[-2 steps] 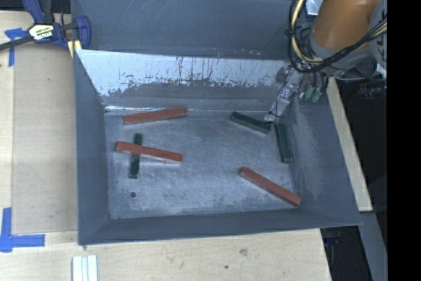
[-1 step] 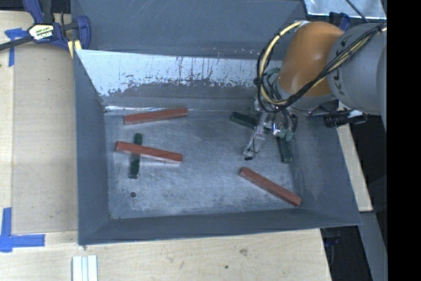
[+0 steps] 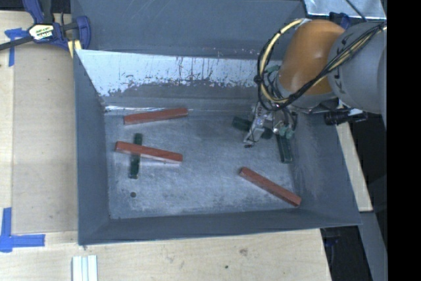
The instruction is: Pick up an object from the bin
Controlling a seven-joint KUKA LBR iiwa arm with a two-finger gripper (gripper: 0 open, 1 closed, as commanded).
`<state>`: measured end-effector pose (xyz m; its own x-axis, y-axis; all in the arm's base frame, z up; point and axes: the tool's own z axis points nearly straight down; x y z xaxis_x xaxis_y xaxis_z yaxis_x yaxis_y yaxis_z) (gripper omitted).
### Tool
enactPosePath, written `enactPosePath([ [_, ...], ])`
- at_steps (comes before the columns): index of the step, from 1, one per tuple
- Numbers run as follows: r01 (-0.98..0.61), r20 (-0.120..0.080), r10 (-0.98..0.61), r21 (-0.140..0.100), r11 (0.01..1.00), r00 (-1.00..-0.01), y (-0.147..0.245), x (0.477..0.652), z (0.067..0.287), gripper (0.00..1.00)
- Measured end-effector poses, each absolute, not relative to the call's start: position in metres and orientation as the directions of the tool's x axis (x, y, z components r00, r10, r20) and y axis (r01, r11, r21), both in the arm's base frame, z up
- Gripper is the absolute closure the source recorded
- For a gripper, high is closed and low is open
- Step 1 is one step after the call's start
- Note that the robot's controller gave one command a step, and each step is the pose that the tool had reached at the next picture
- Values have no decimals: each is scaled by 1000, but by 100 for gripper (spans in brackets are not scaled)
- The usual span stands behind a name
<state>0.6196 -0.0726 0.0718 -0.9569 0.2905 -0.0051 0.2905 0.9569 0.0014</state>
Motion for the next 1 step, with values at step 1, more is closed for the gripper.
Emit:
enactPosePath([
  [1,292,-9,292,2,956,-956,-74,628,230,100],
])
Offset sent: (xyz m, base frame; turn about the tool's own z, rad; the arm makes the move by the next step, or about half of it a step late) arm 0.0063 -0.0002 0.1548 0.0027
